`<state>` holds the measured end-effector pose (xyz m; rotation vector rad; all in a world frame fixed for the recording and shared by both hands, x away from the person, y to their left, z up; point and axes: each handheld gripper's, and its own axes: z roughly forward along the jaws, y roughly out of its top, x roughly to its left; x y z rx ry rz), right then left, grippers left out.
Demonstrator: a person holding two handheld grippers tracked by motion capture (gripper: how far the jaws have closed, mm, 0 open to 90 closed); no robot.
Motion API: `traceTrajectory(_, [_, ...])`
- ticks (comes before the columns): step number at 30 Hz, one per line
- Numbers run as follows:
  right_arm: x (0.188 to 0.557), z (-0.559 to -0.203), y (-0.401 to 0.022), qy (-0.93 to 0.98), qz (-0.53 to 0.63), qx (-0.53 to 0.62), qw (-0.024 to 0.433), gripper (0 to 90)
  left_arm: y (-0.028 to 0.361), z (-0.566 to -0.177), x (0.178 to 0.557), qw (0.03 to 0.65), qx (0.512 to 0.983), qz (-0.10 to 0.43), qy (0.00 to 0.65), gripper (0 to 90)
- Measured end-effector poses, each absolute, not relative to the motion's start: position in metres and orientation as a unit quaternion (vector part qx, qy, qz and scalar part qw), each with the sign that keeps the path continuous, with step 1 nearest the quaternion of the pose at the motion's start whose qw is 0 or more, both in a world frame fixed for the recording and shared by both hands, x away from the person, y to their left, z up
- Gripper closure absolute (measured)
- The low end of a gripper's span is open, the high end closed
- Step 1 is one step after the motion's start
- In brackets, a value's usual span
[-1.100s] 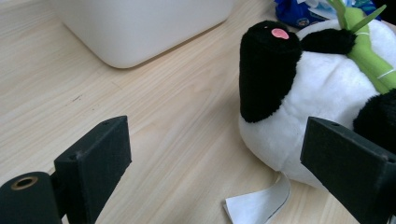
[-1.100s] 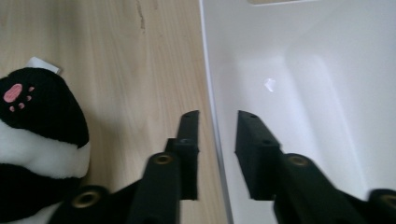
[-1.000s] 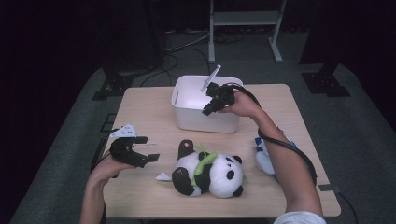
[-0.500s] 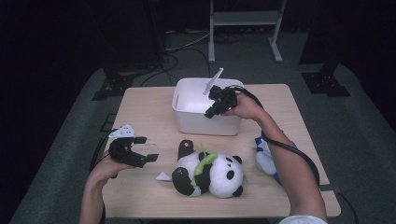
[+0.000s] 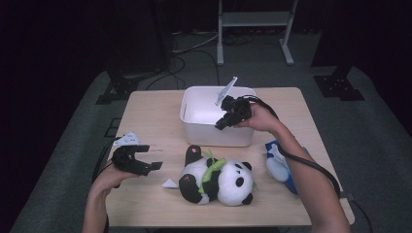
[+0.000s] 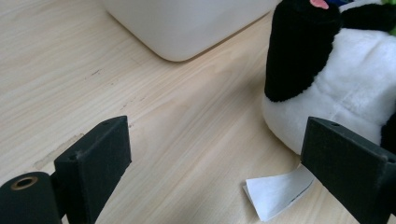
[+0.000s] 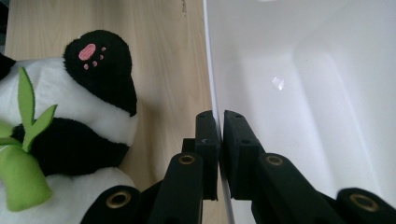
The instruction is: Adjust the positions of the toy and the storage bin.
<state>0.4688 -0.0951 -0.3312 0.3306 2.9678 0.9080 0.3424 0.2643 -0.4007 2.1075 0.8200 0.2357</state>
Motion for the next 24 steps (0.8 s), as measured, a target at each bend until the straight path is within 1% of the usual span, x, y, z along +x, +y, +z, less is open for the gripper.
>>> traceTrajectory(5, [0.464,-0.331,-0.096,0.951,0.291,0.101,0.008,83.8,0.264,-0.405,0.344,0.412,0.845,0.096,0.326,7.4])
traceTrajectory(11, [0.459,-0.331,-0.095,0.954,0.285,0.097,0.005,83.9,0.264,-0.404,0.343,0.421,0.841,0.097,0.327,7.4])
traceTrajectory(24, [0.448,-0.331,-0.094,0.957,0.277,0.08,0.0,83.9,0.263,-0.404,0.343,0.418,0.843,0.096,0.324,7.4])
